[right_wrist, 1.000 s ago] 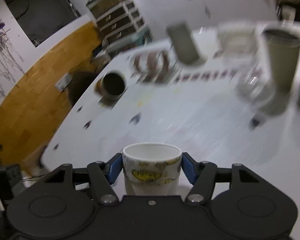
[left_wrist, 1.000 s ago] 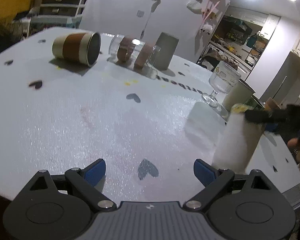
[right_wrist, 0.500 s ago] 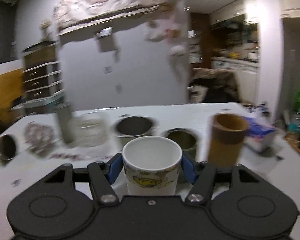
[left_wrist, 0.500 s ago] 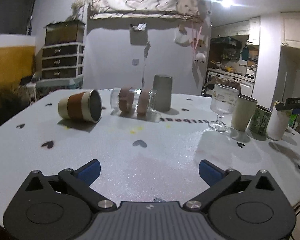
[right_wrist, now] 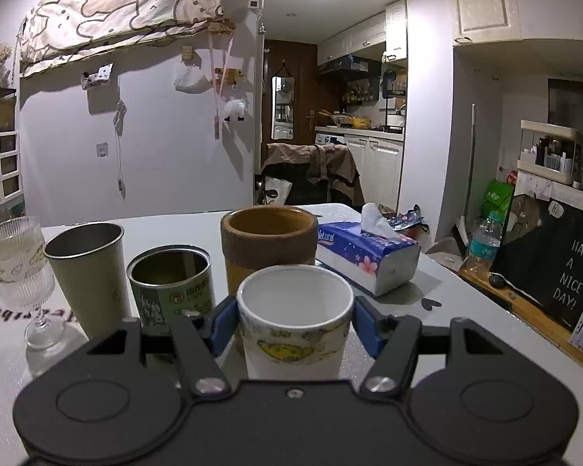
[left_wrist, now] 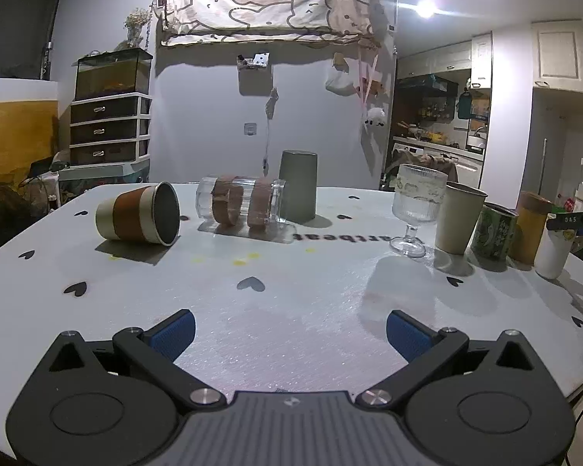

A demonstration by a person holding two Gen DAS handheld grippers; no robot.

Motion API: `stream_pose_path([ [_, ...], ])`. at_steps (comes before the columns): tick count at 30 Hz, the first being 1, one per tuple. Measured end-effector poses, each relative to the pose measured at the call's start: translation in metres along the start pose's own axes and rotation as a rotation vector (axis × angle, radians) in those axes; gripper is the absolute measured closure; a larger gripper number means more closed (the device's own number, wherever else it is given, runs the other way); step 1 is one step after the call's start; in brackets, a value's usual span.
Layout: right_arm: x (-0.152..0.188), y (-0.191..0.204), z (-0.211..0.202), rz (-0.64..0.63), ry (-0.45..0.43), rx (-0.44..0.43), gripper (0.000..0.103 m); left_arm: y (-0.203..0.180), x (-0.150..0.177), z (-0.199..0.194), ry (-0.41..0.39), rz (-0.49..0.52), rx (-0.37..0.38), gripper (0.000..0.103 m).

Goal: Flip cup upright
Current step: 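Carry the upright white cup with the right gripper and set it beside the brown tube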

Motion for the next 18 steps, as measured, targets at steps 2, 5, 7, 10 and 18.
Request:
stream_pose_path([
  [2, 0.001, 0.002, -0.003, -0.010, 0.002, 0.007, 0.038, -0.002, -0.001, 0.000, -0.006, 0.002, 0.000, 0.000],
  [5, 0.002, 0.003, -0.001, -0.013, 0.017, 0.011, 0.032, -0.004, -0.004, -0.001, -0.018, 0.000, 0.006, 0.000],
  [7, 0.002, 0.003, -0.002, 0.008, 0.020, 0.001, 0.031, -0.005, -0.007, -0.001, -0.025, -0.002, 0.007, 0.000],
  [10, 0.003, 0.002, -0.010, 0.039, 0.018, 0.004, 0.031, -0.007, -0.013, -0.002, -0.049, -0.004, 0.009, 0.000],
  [18, 0.006, 0.040, -0.086, 0.031, -0.097, -0.024, 0.026, -0.023, -0.035, -0.006, -0.114, 0.001, 0.021, 0.000],
])
Point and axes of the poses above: each gripper's, at about its wrist camera, not at the fingertips, and z roughly the way its jaws point, y to its left, x to its underside, the point moved 7 cm from there along z, roughly the way its jaws point, and after that the axes turned 12 degrees about -x, right-handed, at the moved point
